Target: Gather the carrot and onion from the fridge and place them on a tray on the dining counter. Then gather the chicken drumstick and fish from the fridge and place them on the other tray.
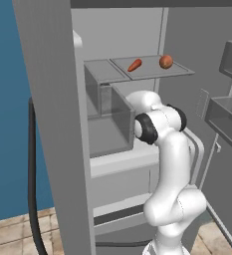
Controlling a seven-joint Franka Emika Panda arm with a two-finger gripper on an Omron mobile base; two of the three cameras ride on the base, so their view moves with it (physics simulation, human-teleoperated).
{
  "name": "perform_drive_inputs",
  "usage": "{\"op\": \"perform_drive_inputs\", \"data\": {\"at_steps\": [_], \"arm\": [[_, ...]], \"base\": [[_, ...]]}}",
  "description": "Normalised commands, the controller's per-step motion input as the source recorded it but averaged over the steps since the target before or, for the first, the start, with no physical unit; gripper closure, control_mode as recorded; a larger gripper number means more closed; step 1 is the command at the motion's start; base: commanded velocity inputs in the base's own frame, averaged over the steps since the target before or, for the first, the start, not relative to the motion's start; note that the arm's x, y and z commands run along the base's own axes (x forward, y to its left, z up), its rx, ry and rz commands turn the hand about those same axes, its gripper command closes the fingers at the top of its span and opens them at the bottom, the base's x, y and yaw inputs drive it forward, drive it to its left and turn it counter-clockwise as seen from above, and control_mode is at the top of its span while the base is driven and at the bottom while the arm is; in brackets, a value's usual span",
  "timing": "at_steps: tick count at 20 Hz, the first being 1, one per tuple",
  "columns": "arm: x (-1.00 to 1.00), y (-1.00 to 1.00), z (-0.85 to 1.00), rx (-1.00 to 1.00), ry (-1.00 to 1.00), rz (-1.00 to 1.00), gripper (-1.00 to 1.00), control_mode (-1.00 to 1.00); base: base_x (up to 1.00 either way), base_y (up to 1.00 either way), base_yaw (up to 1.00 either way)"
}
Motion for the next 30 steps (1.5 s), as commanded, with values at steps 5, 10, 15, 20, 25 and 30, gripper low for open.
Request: {"op": "perform_drive_inputs", "data": {"at_steps": [5,10,15,20,25,30], "arm": [[-0.29,-0.02,-0.48,0.05,-0.11,0.0,1.0,-1.0],[-0.53,-0.04,-0.6,0.05,-0.34,0.0,1.0,-1.0],[-0.8,0.0,0.12,0.09,-0.15,0.0,1.0,-1.0],[-0.93,0.0,0.56,0.03,0.0,0.0,1.0,-1.0],[-0.65,0.0,0.94,0.0,0.03,0.0,1.0,-1.0],[-0.66,0.0,0.84,0.0,0.1,0.0,1.0,-1.0]], "base": [[0.0,0.0,0.0],[0.0,0.0,0.0],[0.0,0.0,0.0],[0.0,0.0,0.0],[0.0,0.0,0.0],[0.0,0.0,0.0]]}}
